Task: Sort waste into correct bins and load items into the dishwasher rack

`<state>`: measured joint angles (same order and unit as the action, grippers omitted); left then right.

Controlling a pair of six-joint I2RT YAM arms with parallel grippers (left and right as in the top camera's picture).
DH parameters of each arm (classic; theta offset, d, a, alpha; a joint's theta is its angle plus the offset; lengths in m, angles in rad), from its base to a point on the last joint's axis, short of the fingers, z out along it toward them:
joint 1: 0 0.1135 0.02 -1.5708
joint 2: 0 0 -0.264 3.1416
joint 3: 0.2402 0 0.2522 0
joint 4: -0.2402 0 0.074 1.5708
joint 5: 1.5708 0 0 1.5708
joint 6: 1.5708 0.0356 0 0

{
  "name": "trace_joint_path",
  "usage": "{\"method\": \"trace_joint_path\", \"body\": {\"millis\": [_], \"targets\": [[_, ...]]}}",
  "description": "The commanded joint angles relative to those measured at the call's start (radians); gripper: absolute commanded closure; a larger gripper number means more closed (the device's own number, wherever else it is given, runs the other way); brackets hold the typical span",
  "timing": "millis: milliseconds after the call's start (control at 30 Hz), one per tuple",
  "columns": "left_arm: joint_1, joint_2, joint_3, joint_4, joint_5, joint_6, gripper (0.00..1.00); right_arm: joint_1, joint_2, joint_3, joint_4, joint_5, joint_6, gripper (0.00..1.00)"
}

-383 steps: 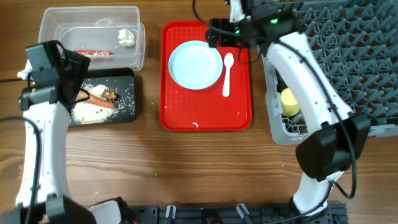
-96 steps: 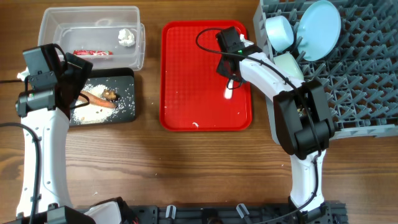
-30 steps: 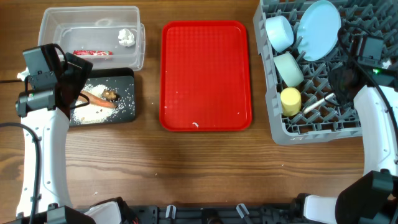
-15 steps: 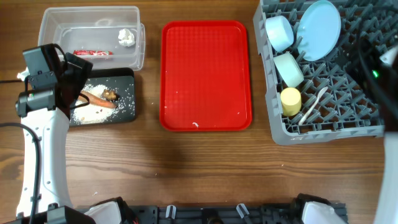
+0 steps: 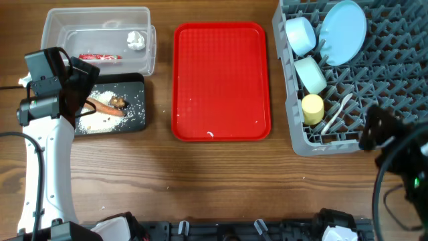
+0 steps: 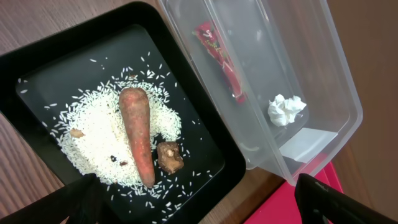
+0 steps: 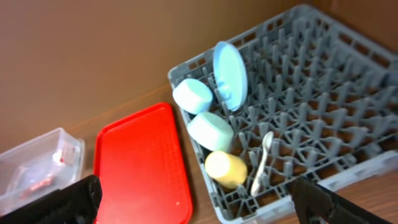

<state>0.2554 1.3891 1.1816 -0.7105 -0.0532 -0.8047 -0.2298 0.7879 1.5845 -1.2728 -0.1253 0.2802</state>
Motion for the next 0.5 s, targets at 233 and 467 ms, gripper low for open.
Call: {"method": "trace_joint_path", "body": {"millis": [233, 467], "targets": [[0.005, -0.003, 0.010, 0.002, 0.008, 0.020, 0.00, 0.019, -0.209, -0.452, 0.386, 0.090, -0.042, 0.00], [0.005, -0.003, 0.010, 0.002, 0.008, 0.020, 0.00, 0.174, -0.495, -1.089, 1.044, 0.058, -0.040, 0.00]]}}
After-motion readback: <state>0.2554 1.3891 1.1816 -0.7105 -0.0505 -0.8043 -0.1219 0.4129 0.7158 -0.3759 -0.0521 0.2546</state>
